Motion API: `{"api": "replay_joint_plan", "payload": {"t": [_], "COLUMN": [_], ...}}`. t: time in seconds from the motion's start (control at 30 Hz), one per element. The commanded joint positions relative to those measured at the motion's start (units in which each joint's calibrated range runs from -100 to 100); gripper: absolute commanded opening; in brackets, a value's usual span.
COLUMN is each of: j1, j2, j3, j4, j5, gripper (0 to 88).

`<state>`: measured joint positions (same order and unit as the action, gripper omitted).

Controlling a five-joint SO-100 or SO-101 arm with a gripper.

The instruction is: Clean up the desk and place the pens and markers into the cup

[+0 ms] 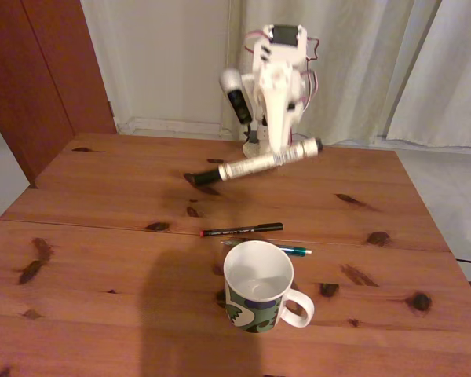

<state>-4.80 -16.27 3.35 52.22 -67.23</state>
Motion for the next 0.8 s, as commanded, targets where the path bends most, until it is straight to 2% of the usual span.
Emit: {"api": "replay_joint_plan", "payload": {"t": [0.0,0.77], "j1": [0.2,2.4], "j2": [-1.1,24.3], "j3": [-8.5,-38.6], "j4": [-1.0,-1.1], "j5": [-3.2,-20.8], "gripper": [1.0,0.9]}}
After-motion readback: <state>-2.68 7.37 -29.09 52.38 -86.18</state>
